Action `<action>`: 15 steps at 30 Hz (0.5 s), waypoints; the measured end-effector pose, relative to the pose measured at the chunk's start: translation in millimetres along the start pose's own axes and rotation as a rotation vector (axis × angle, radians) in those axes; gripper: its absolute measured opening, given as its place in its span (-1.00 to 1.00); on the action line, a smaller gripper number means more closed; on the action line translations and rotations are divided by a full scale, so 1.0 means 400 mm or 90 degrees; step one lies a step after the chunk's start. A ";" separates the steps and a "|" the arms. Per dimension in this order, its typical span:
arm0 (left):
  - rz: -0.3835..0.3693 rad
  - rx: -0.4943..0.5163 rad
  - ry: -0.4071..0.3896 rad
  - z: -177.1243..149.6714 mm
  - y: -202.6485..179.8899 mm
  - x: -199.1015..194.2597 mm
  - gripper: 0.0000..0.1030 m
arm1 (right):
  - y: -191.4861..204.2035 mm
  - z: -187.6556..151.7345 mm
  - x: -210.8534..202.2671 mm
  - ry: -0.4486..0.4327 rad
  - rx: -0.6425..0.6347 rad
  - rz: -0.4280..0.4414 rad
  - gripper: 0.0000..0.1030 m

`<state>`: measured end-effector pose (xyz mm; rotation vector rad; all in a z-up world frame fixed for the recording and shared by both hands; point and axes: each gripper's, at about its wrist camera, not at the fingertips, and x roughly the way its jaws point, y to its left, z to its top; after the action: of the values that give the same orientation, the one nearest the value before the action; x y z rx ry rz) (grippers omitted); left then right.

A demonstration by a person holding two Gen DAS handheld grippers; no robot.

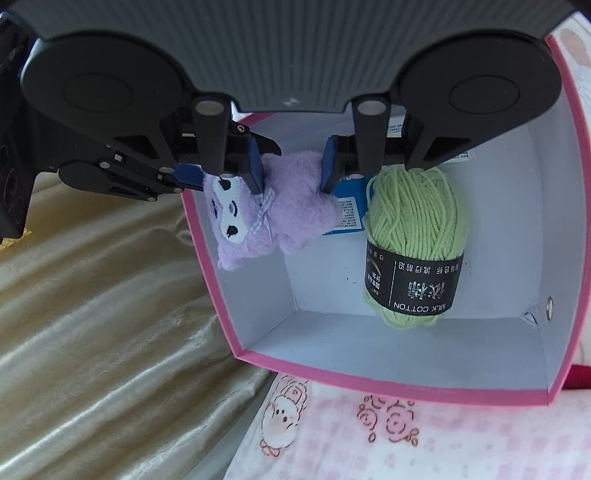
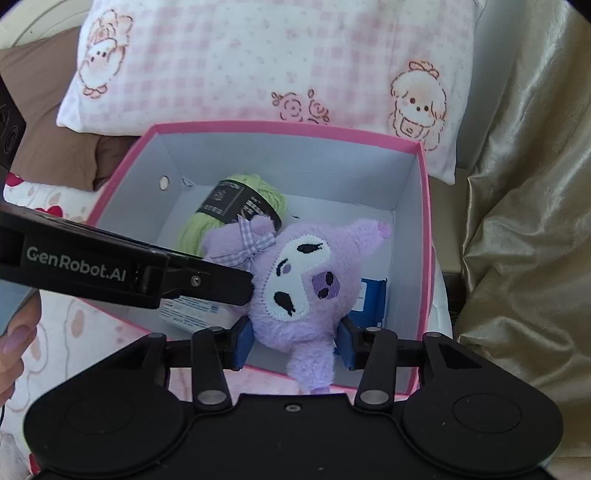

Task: Organize objects
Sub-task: 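Carry the plush toy with the left tool into the pink box, then open the left tool beside the yarn and lift away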

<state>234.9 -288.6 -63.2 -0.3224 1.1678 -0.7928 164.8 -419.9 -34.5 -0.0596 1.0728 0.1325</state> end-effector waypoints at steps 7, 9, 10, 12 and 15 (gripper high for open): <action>0.014 -0.028 0.008 0.009 0.025 0.059 -0.34 | -0.014 0.013 0.068 0.036 0.016 -0.028 0.04; 0.016 -0.031 0.008 0.005 0.028 0.063 -0.23 | -0.004 0.014 0.076 0.029 -0.011 -0.048 0.03; 0.017 -0.033 0.008 0.003 0.027 0.062 -0.21 | 0.002 0.015 0.078 0.029 -0.022 -0.059 0.04; 0.019 -0.027 0.006 -0.002 0.017 0.048 -0.14 | 0.010 0.015 0.076 0.032 -0.031 -0.065 0.08; 0.020 0.005 -0.004 -0.007 -0.014 0.006 -0.09 | 0.012 0.010 0.044 0.029 -0.024 -0.050 0.21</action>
<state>230.6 -293.7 -62.7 -0.3001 1.1608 -0.7679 175.8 -413.1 -48.1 -0.1394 1.1123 0.0813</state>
